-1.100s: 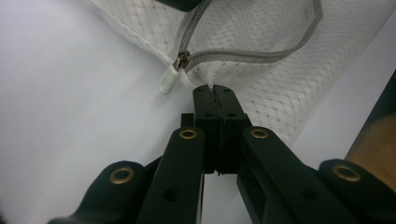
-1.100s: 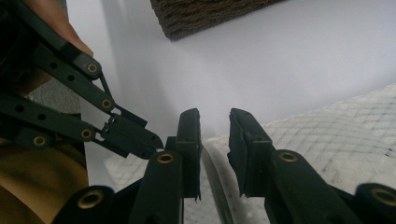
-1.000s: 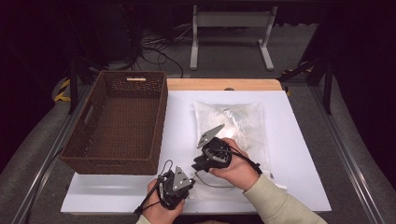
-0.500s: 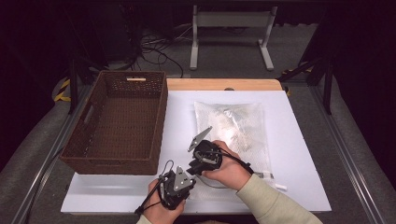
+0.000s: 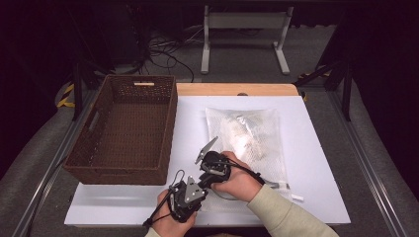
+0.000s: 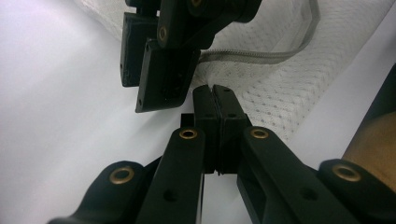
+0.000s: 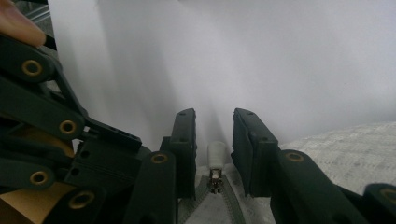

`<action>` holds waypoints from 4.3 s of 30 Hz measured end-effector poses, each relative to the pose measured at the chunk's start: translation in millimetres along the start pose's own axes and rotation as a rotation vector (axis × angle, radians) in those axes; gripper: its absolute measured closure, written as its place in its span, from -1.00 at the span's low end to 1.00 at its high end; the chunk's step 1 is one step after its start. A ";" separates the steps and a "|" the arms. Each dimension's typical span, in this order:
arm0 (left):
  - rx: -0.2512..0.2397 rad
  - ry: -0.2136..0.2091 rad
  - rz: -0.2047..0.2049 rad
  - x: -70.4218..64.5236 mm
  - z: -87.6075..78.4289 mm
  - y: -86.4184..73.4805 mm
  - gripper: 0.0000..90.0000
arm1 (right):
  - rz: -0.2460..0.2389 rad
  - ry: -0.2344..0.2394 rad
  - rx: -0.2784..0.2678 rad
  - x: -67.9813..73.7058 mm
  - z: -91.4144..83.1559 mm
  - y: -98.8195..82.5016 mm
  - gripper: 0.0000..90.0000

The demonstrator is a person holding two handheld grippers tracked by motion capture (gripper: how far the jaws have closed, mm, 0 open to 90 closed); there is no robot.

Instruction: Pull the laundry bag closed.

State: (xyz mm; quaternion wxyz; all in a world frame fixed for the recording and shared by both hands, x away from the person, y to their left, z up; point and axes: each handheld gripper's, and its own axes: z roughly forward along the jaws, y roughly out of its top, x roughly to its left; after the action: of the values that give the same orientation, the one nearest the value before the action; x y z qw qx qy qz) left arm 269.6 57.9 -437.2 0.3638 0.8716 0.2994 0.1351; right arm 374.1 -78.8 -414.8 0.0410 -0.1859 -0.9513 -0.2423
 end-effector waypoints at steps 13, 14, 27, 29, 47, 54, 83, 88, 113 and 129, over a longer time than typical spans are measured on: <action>0.004 -0.004 0.000 -1.1 0.9 0.0 0.99 | -0.016 -0.001 0.074 1.8 9.3 0.5 0.77; 0.005 -0.003 0.003 -1.1 0.9 0.0 0.99 | -0.022 0.001 0.077 2.1 9.1 0.5 0.77; 0.014 -0.015 0.001 -1.6 3.1 -0.5 0.99 | -0.016 -0.007 0.011 2.6 -6.0 -1.3 0.78; 0.018 -0.014 0.004 -1.5 3.1 -0.3 0.99 | -0.015 -0.011 -0.004 2.7 -9.4 -2.0 0.78; 0.027 -0.012 0.003 -0.9 5.2 -0.7 0.98 | 0.018 -0.021 -0.040 3.9 -36.4 -25.8 0.71; 0.028 -0.012 0.003 -1.2 5.1 -0.5 0.98 | 0.038 -0.028 -0.087 5.4 -50.3 -33.9 0.70; 0.020 -0.019 0.022 -4.2 6.5 2.1 0.98 | 0.205 0.061 -0.065 -0.9 -37.9 -56.4 0.71; 0.022 -0.017 0.026 -4.7 6.7 2.2 0.98 | 0.213 0.070 -0.079 -2.1 -35.8 -55.8 0.71; 0.028 -0.024 0.029 -5.2 7.6 2.2 0.98 | 0.187 0.064 -0.113 -0.6 -32.5 -51.4 0.86; -0.003 -0.019 -0.011 3.0 4.1 0.3 0.50 | 0.158 0.049 -0.155 0.6 -39.8 -52.0 0.91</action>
State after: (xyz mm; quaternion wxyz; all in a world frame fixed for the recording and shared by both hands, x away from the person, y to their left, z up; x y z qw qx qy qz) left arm 274.0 57.3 -439.8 0.3686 0.8707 0.3007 0.1253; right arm 353.7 -139.9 -402.9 0.0690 -0.2571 -0.9108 -0.3155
